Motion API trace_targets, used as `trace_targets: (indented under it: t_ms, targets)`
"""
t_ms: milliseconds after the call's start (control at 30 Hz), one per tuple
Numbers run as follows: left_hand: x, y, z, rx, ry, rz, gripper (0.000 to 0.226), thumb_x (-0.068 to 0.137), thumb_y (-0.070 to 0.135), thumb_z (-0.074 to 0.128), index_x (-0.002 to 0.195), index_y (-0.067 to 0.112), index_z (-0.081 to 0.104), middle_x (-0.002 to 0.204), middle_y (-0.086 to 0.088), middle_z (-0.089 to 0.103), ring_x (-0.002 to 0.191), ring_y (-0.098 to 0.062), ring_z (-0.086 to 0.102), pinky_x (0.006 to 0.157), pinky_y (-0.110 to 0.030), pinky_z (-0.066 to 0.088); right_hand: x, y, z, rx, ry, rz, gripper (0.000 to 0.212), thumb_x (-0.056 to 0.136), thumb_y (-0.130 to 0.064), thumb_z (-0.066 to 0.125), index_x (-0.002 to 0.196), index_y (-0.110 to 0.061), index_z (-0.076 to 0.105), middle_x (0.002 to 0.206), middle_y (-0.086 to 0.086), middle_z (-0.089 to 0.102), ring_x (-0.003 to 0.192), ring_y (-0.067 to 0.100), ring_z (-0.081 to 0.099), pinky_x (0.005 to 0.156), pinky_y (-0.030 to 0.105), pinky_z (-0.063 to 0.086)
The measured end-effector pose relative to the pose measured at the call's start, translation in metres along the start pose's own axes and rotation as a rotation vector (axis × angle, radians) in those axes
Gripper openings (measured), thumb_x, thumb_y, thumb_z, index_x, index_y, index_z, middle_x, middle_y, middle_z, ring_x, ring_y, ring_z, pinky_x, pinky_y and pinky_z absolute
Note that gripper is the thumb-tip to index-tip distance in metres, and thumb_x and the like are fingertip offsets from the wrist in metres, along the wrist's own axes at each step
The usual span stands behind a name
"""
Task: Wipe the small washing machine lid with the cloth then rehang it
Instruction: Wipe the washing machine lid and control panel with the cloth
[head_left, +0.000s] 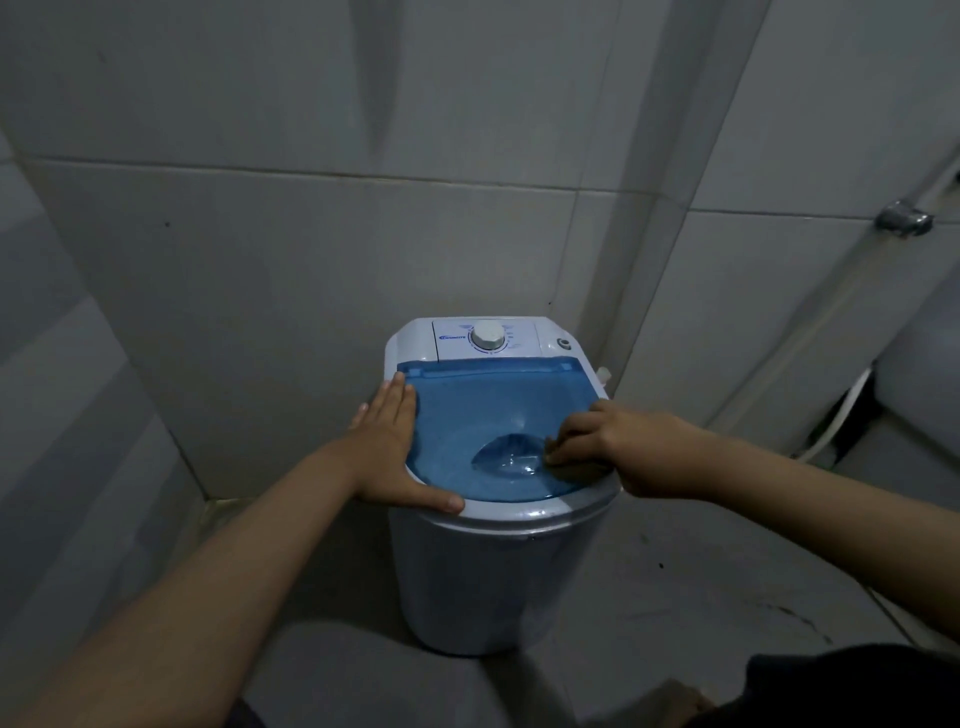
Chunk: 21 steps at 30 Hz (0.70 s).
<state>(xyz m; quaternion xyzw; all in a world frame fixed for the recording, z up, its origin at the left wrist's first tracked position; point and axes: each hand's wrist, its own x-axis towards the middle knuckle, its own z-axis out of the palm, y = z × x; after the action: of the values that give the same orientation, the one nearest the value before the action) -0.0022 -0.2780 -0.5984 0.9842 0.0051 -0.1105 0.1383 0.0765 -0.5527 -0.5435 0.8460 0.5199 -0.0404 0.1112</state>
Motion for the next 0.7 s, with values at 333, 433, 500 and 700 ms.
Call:
trace_targets:
  t_ms: [333, 433, 500, 700]
  targets:
    - [0.002, 0.0, -0.001, 0.015, 0.003, -0.001, 0.165, 0.02, 0.101, 0.032, 0.143, 0.007, -0.026, 0.152, -0.01, -0.034, 0.142, -0.024, -0.026, 0.116, -0.045, -0.007, 0.031, -0.067, 0.021, 0.086, 0.259, -0.143, 0.051, 0.088, -0.014, 0.057, 0.134, -0.031, 0.044, 0.135, 0.002, 0.049, 0.11, 0.027, 0.048, 0.074, 0.038, 0.053]
    - [0.002, 0.0, -0.001, 0.017, -0.001, 0.002, 0.165, 0.021, 0.101, 0.032, 0.144, 0.007, -0.025, 0.152, -0.01, -0.034, 0.142, -0.024, -0.026, 0.115, -0.045, -0.008, 0.023, -0.054, 0.036, 0.117, 0.31, -0.163, 0.045, 0.09, -0.018, 0.053, 0.132, -0.031, 0.045, 0.131, 0.001, 0.053, 0.107, 0.028, 0.053, 0.07, 0.042, 0.057]
    - [0.003, -0.001, 0.0, 0.019, -0.003, 0.003, 0.165, 0.02, 0.101, 0.031, 0.144, 0.007, -0.025, 0.152, -0.01, -0.034, 0.142, -0.024, -0.026, 0.115, -0.044, -0.008, 0.009, -0.038, 0.042, 0.101, 0.327, -0.162, 0.046, 0.09, -0.014, 0.046, 0.131, -0.033, 0.044, 0.13, -0.001, 0.054, 0.104, 0.026, 0.055, 0.066, 0.039, 0.058]
    - [0.004, -0.002, 0.0, 0.022, 0.001, 0.0, 0.161, 0.027, 0.099, 0.038, 0.144, 0.007, -0.025, 0.152, -0.01, -0.034, 0.142, -0.024, -0.026, 0.115, -0.045, -0.008, -0.024, 0.011, 0.043, -0.022, 0.249, -0.084, 0.076, 0.072, 0.01, 0.052, 0.133, -0.033, 0.042, 0.132, 0.003, 0.055, 0.105, 0.028, 0.056, 0.064, 0.039, 0.059]
